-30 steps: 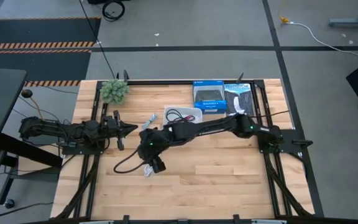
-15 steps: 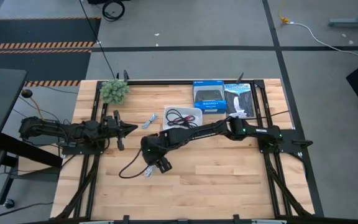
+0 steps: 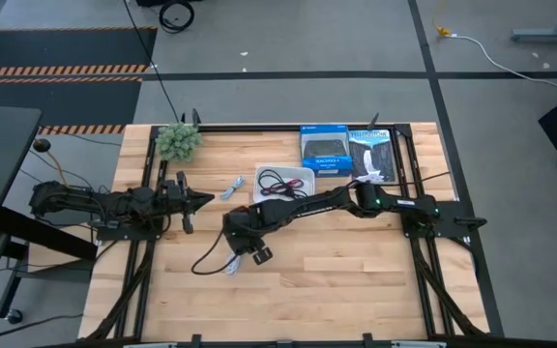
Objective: Pick and place USB-C Cables
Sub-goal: Put the white charger cable into the white bin
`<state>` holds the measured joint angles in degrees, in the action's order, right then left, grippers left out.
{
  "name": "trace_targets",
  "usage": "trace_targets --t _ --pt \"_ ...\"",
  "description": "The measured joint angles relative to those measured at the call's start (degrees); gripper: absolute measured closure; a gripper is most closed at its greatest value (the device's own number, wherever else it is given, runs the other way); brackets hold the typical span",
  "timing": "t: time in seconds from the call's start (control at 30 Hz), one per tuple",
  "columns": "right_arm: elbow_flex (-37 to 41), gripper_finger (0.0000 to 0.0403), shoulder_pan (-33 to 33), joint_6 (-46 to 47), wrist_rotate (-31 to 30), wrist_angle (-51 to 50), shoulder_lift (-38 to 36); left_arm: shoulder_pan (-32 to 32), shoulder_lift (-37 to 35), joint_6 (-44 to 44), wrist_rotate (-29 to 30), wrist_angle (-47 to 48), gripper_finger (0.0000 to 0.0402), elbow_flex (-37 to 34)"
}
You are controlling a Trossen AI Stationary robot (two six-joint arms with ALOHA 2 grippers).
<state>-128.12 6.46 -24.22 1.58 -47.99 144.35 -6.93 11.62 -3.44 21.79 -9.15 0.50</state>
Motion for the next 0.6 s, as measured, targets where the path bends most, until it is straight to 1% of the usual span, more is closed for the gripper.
trace_targets --t 0.23,0.3,0.47,0.6 --pt "0.0 0.0304 -0.11 -0.41 -1.09 -0.35 -0.01 -0.01 0.0 0.0 0.0 0.0 0.0388 0.0" --pt "-0.02 0.0327 -0.11 -0.92 -2.16 -0.86 -0.01 0.01 0.0 0.0 0.01 0.0 0.0388 -0.01" --pt "-0.02 0.0386 -0.14 -2.46 -2.68 -2.03 -0.01 0.01 0.0 0.0 0.0 0.0 0.0388 -0.01" --pt "-0.01 0.0389 -0.14 -2.99 -3.64 -2.13 -0.01 0.01 0.0 0.0 -0.01 0.0 0.0388 0.01"
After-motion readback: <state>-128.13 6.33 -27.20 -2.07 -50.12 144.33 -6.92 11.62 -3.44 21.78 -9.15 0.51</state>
